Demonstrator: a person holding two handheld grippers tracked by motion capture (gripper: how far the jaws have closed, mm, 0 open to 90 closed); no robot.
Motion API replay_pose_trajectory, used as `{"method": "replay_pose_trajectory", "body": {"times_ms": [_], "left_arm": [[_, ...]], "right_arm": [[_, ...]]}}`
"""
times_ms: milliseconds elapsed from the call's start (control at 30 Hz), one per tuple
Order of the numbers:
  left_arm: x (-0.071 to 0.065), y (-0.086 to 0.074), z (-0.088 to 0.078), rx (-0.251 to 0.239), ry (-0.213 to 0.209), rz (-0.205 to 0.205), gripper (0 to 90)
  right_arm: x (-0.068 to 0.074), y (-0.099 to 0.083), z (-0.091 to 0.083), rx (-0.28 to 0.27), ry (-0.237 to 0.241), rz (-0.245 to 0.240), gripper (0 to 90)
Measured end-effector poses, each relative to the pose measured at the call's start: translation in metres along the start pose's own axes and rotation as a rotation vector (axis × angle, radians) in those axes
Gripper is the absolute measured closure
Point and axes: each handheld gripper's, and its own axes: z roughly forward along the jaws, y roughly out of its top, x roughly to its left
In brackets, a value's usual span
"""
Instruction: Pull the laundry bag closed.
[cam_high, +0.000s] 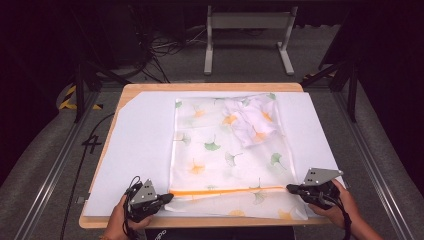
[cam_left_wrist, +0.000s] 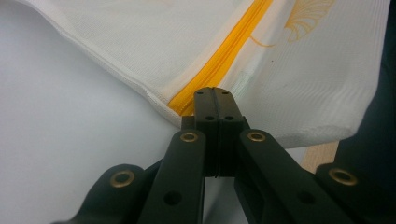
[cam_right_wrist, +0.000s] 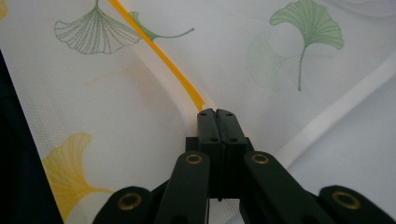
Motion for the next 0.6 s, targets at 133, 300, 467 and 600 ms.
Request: {"method": "replay_pose_trajectory", "body": {"times_ms": [133, 300, 467, 600], "left_arm": [[0.000, 0.000, 0.000, -0.001, -0.002, -0.001, 90.0], [0.000, 0.000, 0.000, -0.002, -0.004, -0.003, 90.0], [0.000, 0.000, 0.000, -0.002, -0.002, -0.002, 90.0], [0.000, 0.000, 0.000, -0.003, -0.003, -0.003, 90.0]], "right_arm": [[-0.004, -0.005, -0.004, 0.002, -0.014, 0.016, 90.0], [-0.009, -0.011, -0.011, -0.006, -0.017, 0.036, 90.0], [-0.008, -0.013, -0.010, 0.001, -0.022, 0.031, 90.0], [-0.009, -0.015, -0.010, 0.000, -0.014, 0.042, 90.0]]}}
